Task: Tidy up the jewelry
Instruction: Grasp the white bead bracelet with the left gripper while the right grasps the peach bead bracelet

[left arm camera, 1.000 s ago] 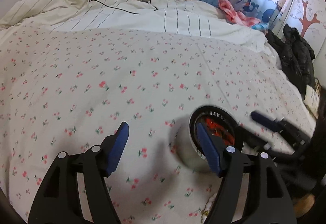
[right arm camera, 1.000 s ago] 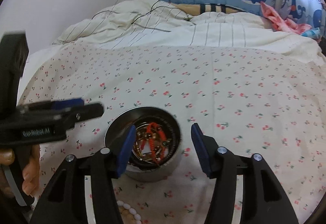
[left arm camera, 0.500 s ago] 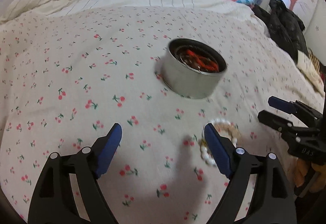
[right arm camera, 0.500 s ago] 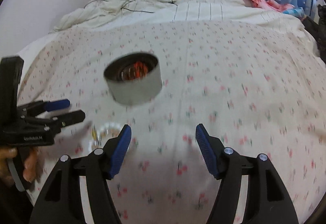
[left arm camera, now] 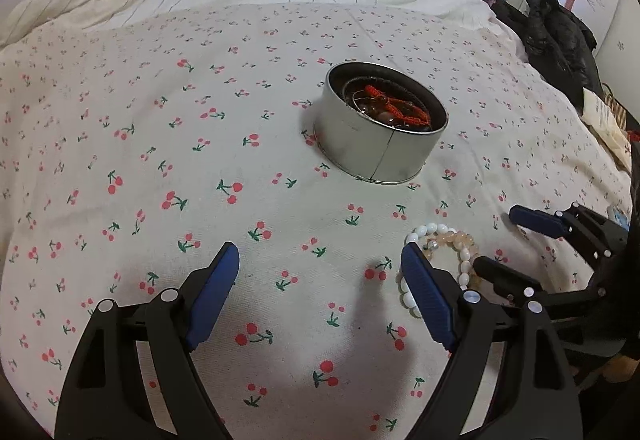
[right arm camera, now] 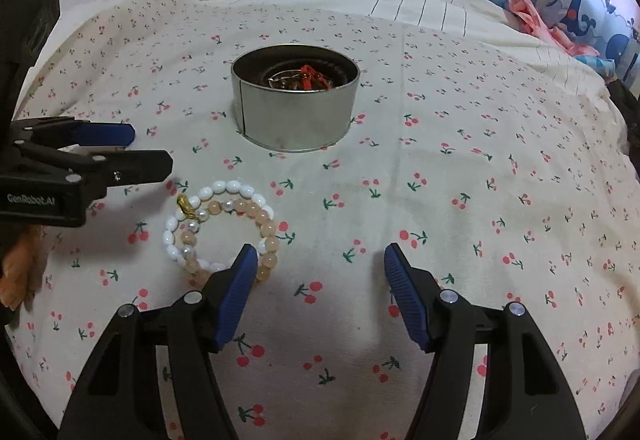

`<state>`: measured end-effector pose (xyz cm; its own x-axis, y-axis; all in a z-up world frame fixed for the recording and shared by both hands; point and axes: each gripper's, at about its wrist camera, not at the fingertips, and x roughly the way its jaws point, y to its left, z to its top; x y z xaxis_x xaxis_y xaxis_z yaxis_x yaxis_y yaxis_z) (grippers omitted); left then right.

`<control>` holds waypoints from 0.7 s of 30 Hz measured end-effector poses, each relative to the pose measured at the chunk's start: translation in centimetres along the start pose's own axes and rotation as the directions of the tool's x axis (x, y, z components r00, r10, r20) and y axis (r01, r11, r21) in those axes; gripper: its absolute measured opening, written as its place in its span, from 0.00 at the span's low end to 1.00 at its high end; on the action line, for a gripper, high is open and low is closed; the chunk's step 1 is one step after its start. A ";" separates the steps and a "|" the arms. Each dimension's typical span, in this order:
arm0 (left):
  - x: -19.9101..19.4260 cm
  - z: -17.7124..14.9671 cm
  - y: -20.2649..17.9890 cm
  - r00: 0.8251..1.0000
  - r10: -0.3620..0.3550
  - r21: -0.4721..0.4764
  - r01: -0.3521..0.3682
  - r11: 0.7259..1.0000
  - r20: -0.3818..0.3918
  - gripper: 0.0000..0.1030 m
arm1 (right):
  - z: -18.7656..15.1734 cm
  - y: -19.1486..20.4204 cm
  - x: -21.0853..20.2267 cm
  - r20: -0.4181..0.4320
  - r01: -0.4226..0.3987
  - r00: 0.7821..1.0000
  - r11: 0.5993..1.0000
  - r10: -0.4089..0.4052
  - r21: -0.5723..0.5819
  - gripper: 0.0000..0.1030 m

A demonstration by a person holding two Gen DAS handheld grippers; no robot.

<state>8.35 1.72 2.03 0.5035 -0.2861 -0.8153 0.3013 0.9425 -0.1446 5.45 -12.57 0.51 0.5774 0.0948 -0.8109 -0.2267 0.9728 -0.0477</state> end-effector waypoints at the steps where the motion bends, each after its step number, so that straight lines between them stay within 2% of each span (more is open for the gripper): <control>1: 0.0 0.0 0.0 1.000 0.000 0.000 0.000 1.000 -0.001 0.77 | -0.1 -0.1 0.0 0.000 -0.012 1.000 1.000 0.012 0.008 0.62; 2: 0.1 0.0 -0.1 1.000 -0.007 -0.001 0.007 1.000 -0.002 0.77 | -0.1 -0.3 0.0 -0.006 -0.027 1.000 0.999 0.027 0.024 0.62; 7: 0.3 -0.1 -0.8 1.000 -0.022 0.030 0.023 0.999 -0.010 0.77 | -0.2 0.8 0.2 0.008 0.040 0.999 0.999 -0.039 -0.035 0.63; 9: 0.4 -0.2 -1.0 1.000 -0.014 0.041 0.015 0.999 -0.011 0.77 | -0.1 0.7 0.2 0.015 0.118 0.993 0.992 -0.118 -0.051 0.64; 10: 0.4 -0.2 -1.0 1.000 -0.012 0.041 0.013 0.999 -0.013 0.77 | 0.0 0.1 0.2 0.015 0.176 0.984 0.983 -0.176 -0.042 0.64; 11: 0.5 -0.2 -0.9 1.000 -0.014 0.035 0.014 0.999 -0.014 0.77 | 0.1 -0.8 0.0 0.011 0.199 0.980 0.980 -0.198 -0.012 0.64; 16: 0.4 -0.1 -1.0 0.999 -0.037 0.040 0.038 0.998 -0.013 0.77 | -0.1 -3.5 -0.8 0.008 0.113 0.993 0.989 -0.114 0.100 0.64; 19: 0.4 -0.4 -2.0 0.998 -0.059 0.084 0.059 0.995 -0.009 0.77 | 0.0 -3.2 -1.0 0.026 0.053 0.998 0.994 -0.056 0.100 0.64; 21: 0.8 -0.6 -3.1 0.999 -0.037 0.130 0.038 0.991 -0.013 0.77 | -0.1 -2.4 -0.4 0.005 0.074 0.997 0.996 -0.075 0.057 0.64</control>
<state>7.28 -1.31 1.49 0.4814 -0.3182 -0.8167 0.4233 0.9003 -0.1013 5.67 -14.99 0.94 0.5966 0.0229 -0.8022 -0.1381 0.9876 -0.0745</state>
